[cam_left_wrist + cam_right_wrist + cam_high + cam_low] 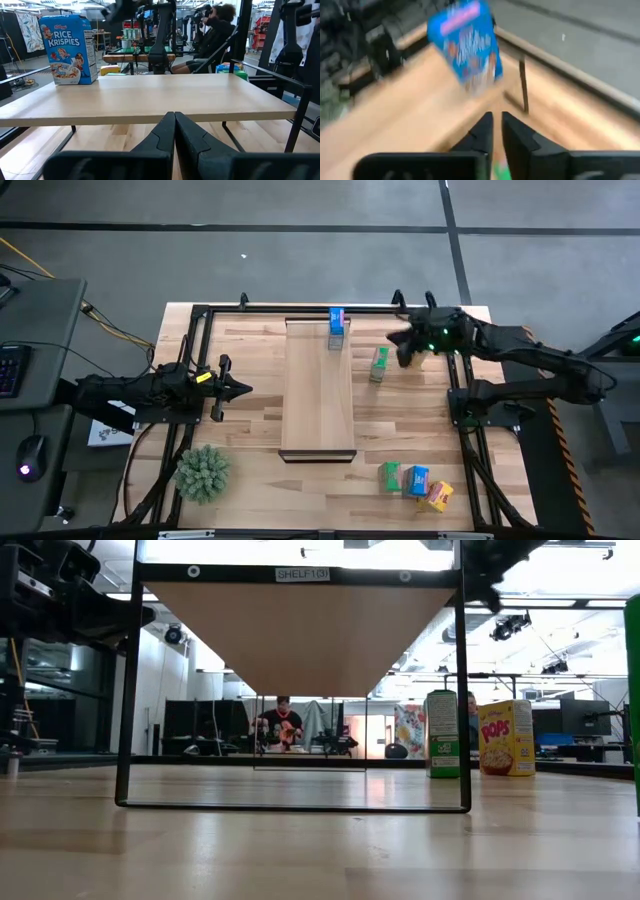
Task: Stack cereal on shelf
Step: Put the blue cereal box on the shelf aligned with the other blue cereal box
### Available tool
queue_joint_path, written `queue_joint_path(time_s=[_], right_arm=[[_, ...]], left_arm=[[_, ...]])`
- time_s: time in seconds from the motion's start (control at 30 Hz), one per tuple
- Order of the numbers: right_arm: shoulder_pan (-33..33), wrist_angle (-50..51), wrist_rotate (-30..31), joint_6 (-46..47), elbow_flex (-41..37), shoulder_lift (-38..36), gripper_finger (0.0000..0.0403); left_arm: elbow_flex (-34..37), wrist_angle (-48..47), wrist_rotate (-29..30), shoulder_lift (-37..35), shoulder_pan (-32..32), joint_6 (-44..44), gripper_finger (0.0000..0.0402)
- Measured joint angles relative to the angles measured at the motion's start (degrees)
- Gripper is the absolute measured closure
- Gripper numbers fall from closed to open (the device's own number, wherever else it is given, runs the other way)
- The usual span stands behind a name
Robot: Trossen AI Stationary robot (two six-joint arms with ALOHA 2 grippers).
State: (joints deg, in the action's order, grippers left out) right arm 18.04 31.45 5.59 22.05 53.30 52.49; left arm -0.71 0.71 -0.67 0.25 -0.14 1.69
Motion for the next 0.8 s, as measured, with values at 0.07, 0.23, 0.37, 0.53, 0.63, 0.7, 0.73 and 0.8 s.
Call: queue_joint_path(time_s=[0.07, 0.23, 0.37, 0.53, 0.63, 0.7, 0.73, 0.8], right_arm=[[-2.8, 4.7, 0.2, 3.1, 0.0, -1.5, 0.0339], [-9.2, 12.6, -0.6, 9.0, 0.0, -2.8, 0.0244], [-11.7, 21.1, -3.4, 16.2, 0.0, -2.7, 0.0175], [-14.1, 32.8, -10.5, 31.7, 0.0, -2.7, 0.0121], [-17.7, 36.8, -15.1, 43.1, 0.0, -2.7, 0.0109], [-21.7, 37.1, -15.9, 50.8, 0.0, -2.6, 0.0107], [-23.9, 37.0, -15.8, 54.2, 0.0, -2.6, 0.0107], [-29.1, 36.6, -15.1, 61.1, 0.0, -2.2, 0.0107]], left_arm=[[0.0, 0.0, 0.0, 0.0, 0.0, 0.0, 0.0398], [0.0, 0.0, 0.0, 0.0, 0.0, 0.0, 0.0398], [0.0, 0.0, 0.0, 0.0, 0.0, 0.0, 0.0398], [0.0, 0.0, 0.0, 0.0, 0.0, 0.0, 0.0398], [0.0, 0.0, 0.0, 0.0, 0.0, 0.0, 0.0398], [0.0, 0.0, 0.0, 0.0, 0.0, 0.0, 0.0398], [0.0, 0.0, 0.0, 0.0, 0.0, 0.0, 0.0398], [0.0, 0.0, 0.0, 0.0, 0.0, 0.0, 0.0398]])
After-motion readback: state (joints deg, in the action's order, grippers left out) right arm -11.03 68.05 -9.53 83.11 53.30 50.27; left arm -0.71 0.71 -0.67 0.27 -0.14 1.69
